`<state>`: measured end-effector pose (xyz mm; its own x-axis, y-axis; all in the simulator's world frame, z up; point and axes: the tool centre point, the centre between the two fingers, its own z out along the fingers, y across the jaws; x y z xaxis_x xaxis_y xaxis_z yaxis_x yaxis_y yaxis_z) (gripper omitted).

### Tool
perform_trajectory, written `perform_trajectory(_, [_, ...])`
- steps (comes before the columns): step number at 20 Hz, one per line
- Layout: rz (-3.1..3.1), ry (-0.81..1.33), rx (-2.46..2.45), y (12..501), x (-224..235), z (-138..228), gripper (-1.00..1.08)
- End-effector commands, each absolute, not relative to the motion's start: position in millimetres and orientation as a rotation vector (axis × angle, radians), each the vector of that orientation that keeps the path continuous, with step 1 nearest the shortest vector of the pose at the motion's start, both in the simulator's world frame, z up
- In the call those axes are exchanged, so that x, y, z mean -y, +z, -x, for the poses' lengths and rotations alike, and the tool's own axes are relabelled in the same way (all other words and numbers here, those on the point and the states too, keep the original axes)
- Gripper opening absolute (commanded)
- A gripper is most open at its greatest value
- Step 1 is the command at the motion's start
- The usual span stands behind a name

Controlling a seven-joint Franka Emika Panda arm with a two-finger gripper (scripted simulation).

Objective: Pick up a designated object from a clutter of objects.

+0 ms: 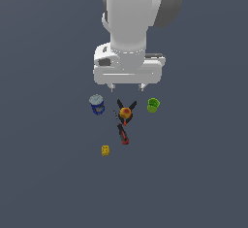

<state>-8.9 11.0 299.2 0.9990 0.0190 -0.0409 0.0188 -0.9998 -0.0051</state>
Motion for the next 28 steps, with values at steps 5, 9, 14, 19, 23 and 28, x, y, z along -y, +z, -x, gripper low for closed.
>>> perform_trajectory(5, [3.141,0.057,0.073,301,-20,7,1.0])
perform_trajectory(9, [3.148,0.043,0.153,304,-35,3,1.0])
perform_trajectory(14, [3.148,0.043,0.156,304,-36,3,1.0])
perform_trajectory(19, [3.147,0.042,0.15,300,-32,4,1.0])
perform_trajectory(23, [3.146,0.04,0.128,288,-19,7,1.0])
perform_trajectory(28, [3.143,0.035,0.083,263,6,14,1.0])
